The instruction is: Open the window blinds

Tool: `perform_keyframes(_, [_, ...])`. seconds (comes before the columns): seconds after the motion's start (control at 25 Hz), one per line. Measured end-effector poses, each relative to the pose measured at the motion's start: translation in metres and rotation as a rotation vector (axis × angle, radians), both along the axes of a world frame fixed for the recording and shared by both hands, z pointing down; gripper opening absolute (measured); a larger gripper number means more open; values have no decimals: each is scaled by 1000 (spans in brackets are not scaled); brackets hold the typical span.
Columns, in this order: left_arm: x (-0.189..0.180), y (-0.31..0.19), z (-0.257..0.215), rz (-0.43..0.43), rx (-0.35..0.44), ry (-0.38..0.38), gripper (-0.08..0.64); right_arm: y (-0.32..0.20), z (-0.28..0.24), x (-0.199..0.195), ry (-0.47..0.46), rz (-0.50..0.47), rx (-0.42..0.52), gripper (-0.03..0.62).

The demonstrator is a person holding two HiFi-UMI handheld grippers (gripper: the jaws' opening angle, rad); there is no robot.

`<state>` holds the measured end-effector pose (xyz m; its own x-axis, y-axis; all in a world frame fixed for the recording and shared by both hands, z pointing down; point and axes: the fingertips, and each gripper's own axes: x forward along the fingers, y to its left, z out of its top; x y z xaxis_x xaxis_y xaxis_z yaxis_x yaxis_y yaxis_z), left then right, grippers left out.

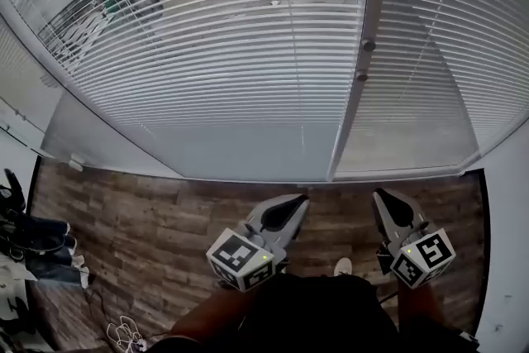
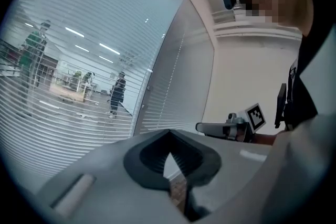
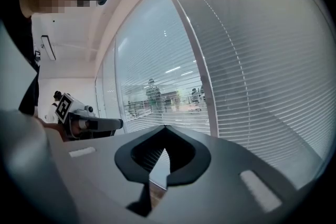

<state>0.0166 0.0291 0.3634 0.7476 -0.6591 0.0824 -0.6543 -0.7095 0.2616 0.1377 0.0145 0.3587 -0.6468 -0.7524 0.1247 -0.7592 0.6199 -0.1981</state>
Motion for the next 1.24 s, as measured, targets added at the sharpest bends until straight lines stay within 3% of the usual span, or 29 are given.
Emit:
perform_keyframes(0.52, [-11, 1, -9, 13, 19, -26, 0, 3, -8, 0, 25, 62, 45, 22])
perform_keyframes(0.92, [-17, -1, 0, -9, 38, -28, 0, 6, 9, -1, 34, 59, 55, 21])
perform_keyframes(1.24, [-31, -4, -24, -29, 54, -16, 0, 9, -12, -9, 50, 56, 62, 21])
